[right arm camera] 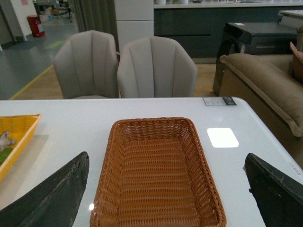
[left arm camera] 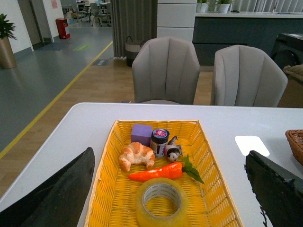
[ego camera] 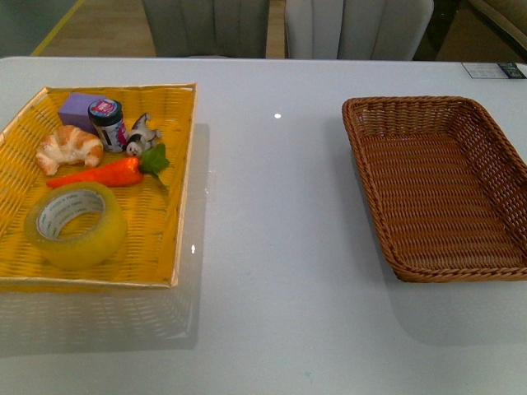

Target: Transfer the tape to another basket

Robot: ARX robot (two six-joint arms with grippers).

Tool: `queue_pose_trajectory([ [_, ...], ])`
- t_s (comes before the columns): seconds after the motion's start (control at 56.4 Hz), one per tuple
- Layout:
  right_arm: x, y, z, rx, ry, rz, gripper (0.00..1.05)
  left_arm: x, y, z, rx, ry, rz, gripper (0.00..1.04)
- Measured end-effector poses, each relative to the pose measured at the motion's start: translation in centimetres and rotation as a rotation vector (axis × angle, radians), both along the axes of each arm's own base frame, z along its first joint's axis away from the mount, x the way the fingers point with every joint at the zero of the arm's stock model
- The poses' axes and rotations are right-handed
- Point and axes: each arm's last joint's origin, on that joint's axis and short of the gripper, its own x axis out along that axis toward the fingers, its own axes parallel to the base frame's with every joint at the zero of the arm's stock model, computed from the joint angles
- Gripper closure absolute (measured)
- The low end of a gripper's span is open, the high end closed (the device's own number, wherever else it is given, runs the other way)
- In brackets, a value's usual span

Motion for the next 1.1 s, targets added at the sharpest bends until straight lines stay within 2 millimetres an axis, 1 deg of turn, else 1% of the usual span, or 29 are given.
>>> queue_pose_trajectory([
  [0.461,0.0,0.0,0.0,0.000,0.000,0.000,0.09,0.0,0.0,0.0,-0.002,0.010,-0.008,0.09],
  [0.497,0.0,0.0,0.0,0.000,0.000,0.000,0.09,0.0,-0.1,-0.1,-0.029,0.094,-0.052,0.09],
  [0.55,0.0,0.0,0.0,0.000,0.001,0.000,0.09,0.2,-0.4,0.3,-0.096,0.338,-0.120,0.09],
  [0.603,0.0,0.0,0.0,0.000,0.000,0.001,0.09,0.7,-0.8,0.7,-0.127,0.460,-0.138,0.09],
  [0.639,0.0,0.0,0.0,0.000,0.000,0.000,0.09,1.2,-1.0,1.0,-0.134,0.488,-0.150,0.09],
  [0.745,0.0,0.0,0.0,0.000,0.000,0.000,0.09,3.3,-1.4,2.4,-0.147,0.478,-0.167,0.09],
  [0.798,0.0,0.0,0.0,0.000,0.000,0.000,0.09,5.1,-1.3,2.9,-0.154,0.462,-0.146,0.09],
  [0.816,0.0,0.0,0.0,0.000,0.000,0.000,0.09,5.4,-1.3,3.0,-0.154,0.458,-0.142,0.09],
  [0.852,0.0,0.0,0.0,0.000,0.000,0.000,0.09,6.8,-1.2,3.1,-0.157,0.450,-0.128,0.09],
  [0.869,0.0,0.0,0.0,0.000,0.000,0.000,0.09,7.2,-1.2,3.1,-0.157,0.449,-0.124,0.09],
  [0.905,0.0,0.0,0.0,0.000,0.000,0.000,0.09,8.6,-1.1,2.8,-0.154,0.451,-0.104,0.09],
  [0.976,0.0,0.0,0.0,0.000,0.000,0.000,0.09,11.2,-0.8,1.8,-0.152,0.468,-0.075,0.09],
  [0.994,0.0,0.0,0.0,0.000,0.000,0.000,0.09,11.6,-0.7,1.7,-0.148,0.470,-0.066,0.09],
  [1.011,0.0,0.0,0.0,0.000,0.000,0.000,0.09,12.7,-0.6,1.1,-0.136,0.479,-0.041,0.09],
  [1.029,0.0,0.0,0.0,0.000,0.000,0.000,0.09,13.4,-0.5,0.6,-0.130,0.489,-0.033,0.09],
  [1.065,0.0,0.0,0.0,0.000,0.000,0.000,0.09,15.3,-0.1,-1.1,-0.119,0.538,-0.006,0.09],
  [1.1,0.0,0.0,0.0,0.000,0.000,0.000,0.09,16.5,0.3,-2.7,-0.115,0.587,0.014,0.09],
])
